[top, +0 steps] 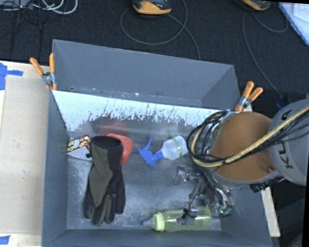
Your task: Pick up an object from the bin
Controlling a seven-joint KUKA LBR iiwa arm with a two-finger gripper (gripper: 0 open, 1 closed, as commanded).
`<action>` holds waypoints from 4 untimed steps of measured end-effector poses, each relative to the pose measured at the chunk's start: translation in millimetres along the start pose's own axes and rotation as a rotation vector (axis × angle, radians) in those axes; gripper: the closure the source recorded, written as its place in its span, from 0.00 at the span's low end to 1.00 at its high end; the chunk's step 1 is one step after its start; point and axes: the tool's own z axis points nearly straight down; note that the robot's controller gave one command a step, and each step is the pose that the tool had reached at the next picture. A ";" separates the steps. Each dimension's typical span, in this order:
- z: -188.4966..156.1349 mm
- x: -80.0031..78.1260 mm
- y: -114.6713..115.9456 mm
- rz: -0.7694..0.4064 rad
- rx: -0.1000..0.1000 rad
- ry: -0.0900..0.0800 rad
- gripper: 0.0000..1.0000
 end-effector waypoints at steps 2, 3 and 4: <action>41.2 2.6 14.1 -0.037 0.001 -0.007 0.00; 95.6 0.0 34.6 -0.072 -0.002 -0.030 0.00; 83.7 -3.3 26.5 0.138 -0.006 -0.008 1.00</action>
Offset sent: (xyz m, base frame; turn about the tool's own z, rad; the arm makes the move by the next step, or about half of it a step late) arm -0.0093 0.0298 -0.0838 -0.0778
